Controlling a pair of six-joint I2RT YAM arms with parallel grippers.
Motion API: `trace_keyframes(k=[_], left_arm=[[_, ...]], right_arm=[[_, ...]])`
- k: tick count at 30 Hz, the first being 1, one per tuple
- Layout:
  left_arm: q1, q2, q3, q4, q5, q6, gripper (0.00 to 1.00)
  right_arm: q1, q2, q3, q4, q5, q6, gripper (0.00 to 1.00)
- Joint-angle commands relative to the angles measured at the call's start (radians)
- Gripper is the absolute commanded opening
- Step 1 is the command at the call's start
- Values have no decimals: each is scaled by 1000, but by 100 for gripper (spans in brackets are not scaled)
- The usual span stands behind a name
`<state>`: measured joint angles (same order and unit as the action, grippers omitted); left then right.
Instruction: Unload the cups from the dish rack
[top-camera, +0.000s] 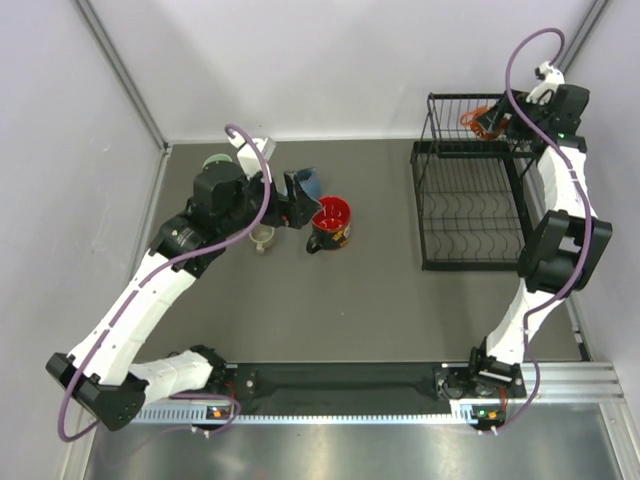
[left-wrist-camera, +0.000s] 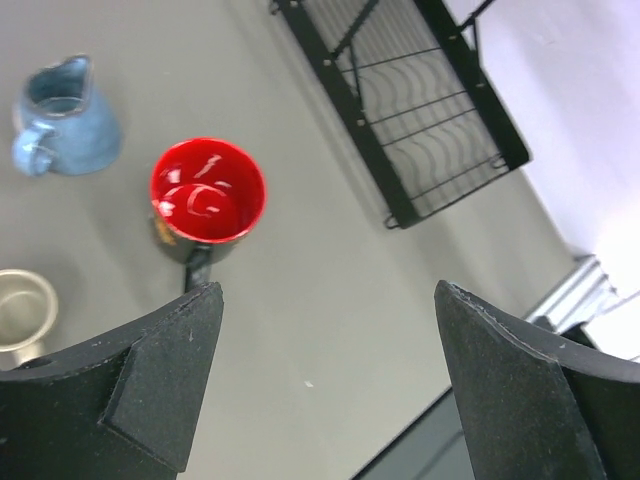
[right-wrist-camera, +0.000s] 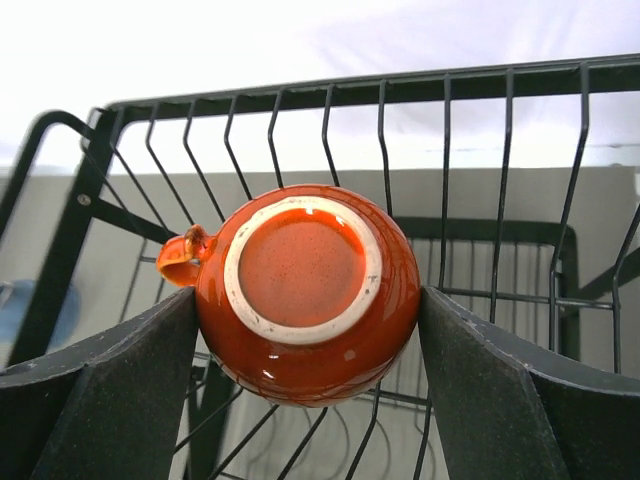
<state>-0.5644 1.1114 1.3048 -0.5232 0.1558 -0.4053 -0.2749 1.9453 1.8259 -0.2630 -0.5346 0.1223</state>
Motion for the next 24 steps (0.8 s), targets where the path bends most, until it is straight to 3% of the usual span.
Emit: trace_keyframes(k=[1, 11, 24], left_arm=[[1, 16, 54, 77, 65, -49, 91], [1, 47, 76, 135, 142, -113, 91], [3, 128, 117, 238, 243, -221, 88]], right_arm=[[-50, -78, -17, 136, -89, 109, 17], [-102, -106, -76, 255, -199, 273, 0], [-135, -121, -168, 550, -283, 556, 0]])
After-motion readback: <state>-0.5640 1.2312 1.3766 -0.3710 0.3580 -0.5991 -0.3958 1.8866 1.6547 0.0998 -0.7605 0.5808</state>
